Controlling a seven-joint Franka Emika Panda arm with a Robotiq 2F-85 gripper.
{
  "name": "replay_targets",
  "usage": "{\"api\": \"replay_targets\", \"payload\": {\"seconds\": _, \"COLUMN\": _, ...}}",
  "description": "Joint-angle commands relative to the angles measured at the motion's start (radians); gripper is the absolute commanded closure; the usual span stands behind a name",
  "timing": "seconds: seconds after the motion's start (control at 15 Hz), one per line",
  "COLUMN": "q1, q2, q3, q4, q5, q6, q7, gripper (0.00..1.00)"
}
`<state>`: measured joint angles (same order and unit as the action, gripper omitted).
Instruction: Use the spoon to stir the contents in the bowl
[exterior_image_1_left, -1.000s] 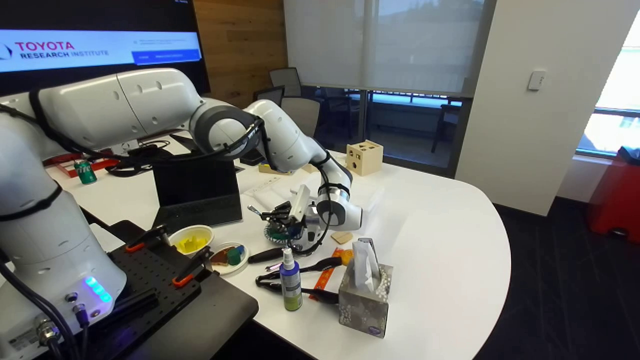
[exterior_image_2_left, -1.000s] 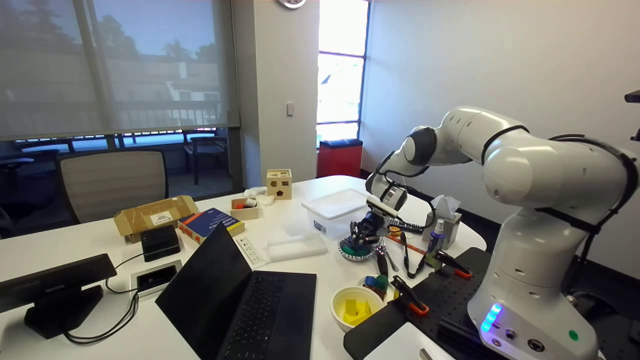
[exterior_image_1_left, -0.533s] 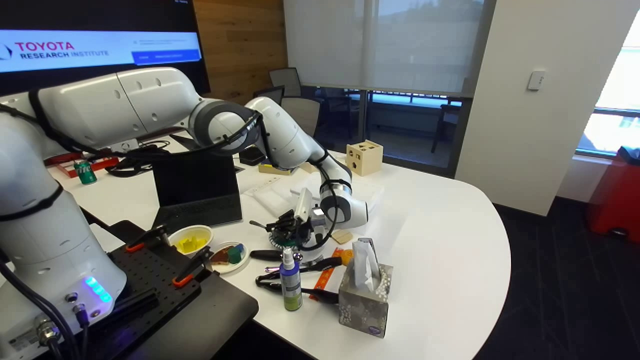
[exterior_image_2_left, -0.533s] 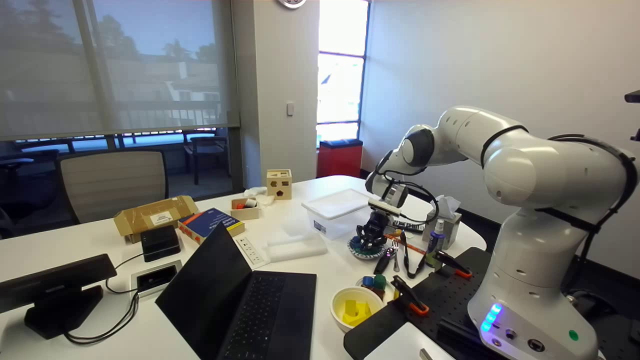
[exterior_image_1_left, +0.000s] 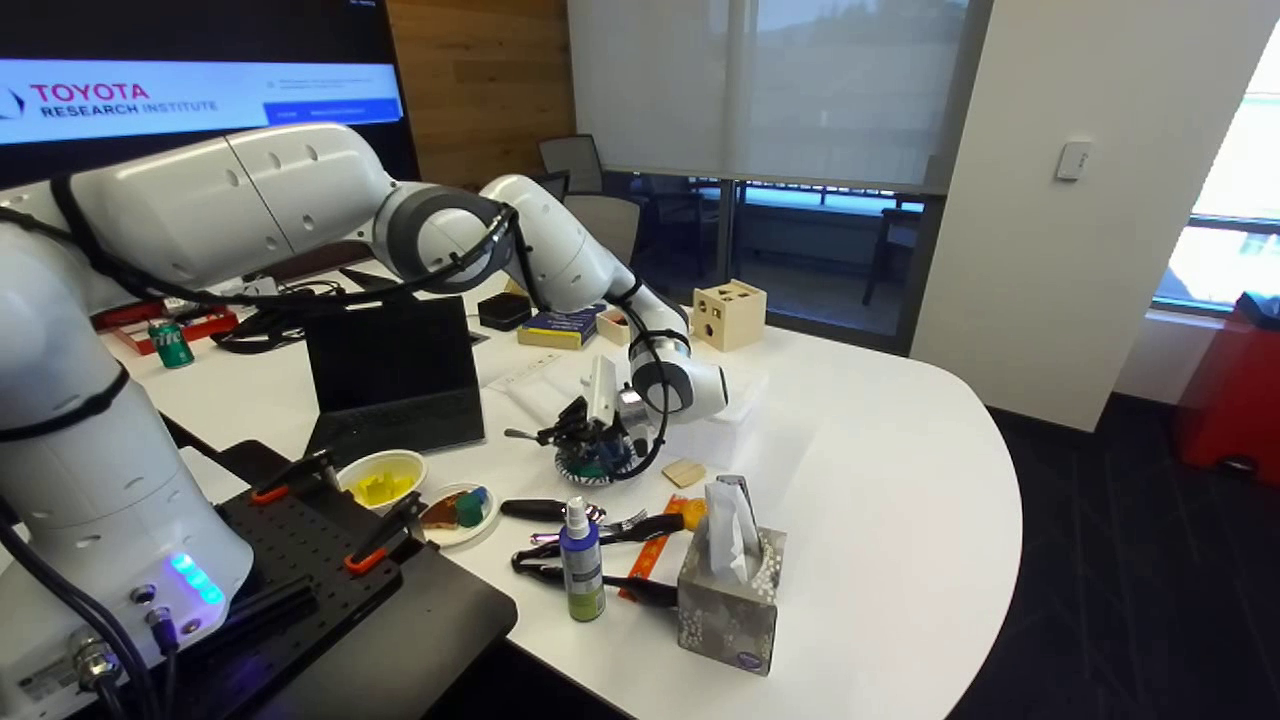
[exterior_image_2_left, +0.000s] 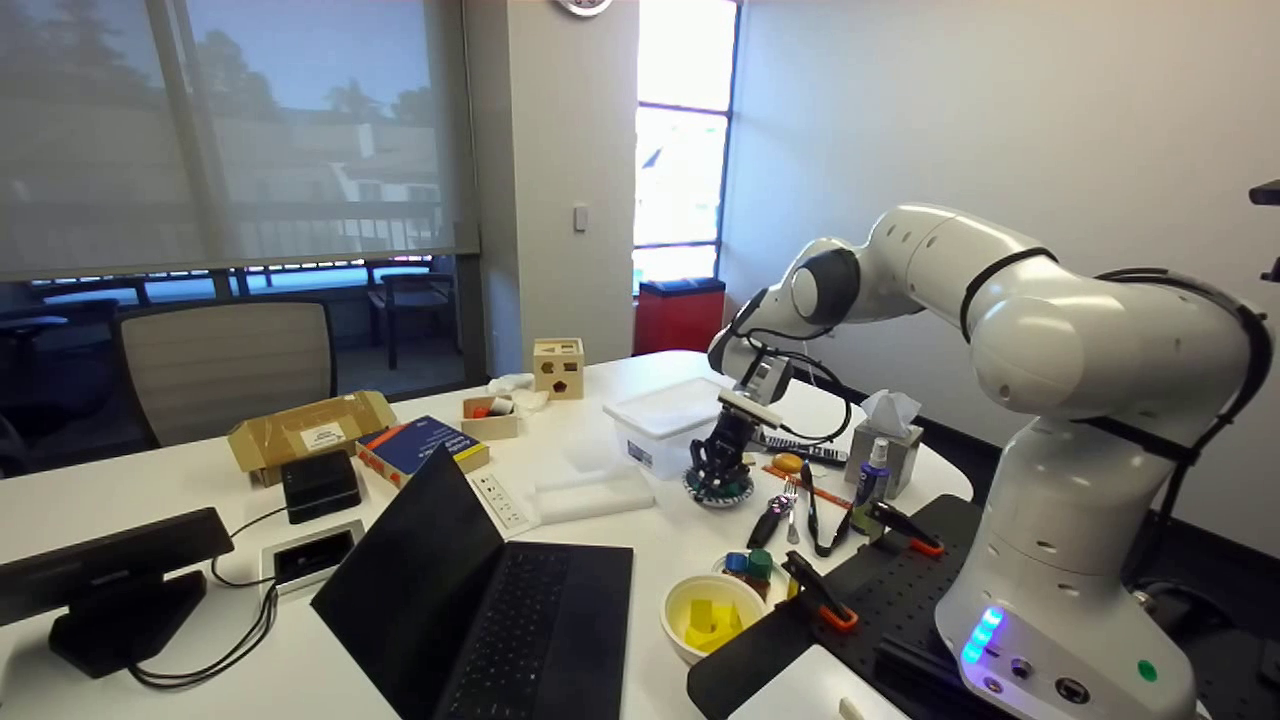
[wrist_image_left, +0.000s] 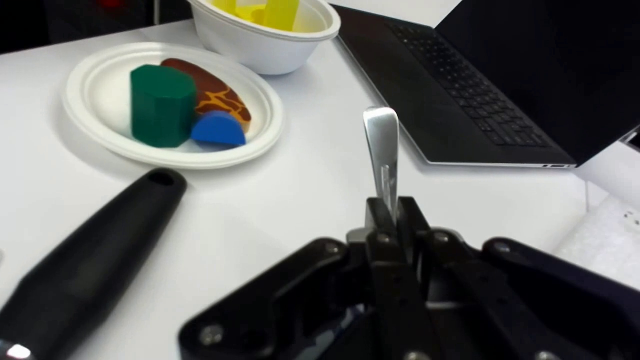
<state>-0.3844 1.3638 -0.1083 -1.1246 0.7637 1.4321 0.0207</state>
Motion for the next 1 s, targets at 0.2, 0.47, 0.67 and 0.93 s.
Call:
{"api": "replay_targets", "payload": {"seconds": 0.2, "q1": -0.056, "q2": -0.017, "q3": 0.066, "q4": -0.037, "q5": 0.088, "q6": -0.124, "q7": 0.052, "gripper": 0.98}}
{"api": "replay_targets", "payload": {"seconds": 0.47, "q1": -0.076, "q2": -0.004, "q3": 0.052, "q4": -0.057, "q5": 0.120, "q6": -0.213, "q7": 0.109, "gripper": 0.98}}
{"api": "replay_targets", "payload": {"seconds": 0.67, "q1": -0.089, "q2": 0.005, "q3": 0.030, "q4": -0.075, "q5": 0.136, "q6": -0.225, "q7": 0.145, "gripper": 0.98}}
{"api": "replay_targets", "payload": {"seconds": 0.93, "q1": -0.113, "q2": 0.024, "q3": 0.004, "q4": -0.075, "q5": 0.159, "q6": -0.216, "q7": 0.156, "gripper": 0.98}}
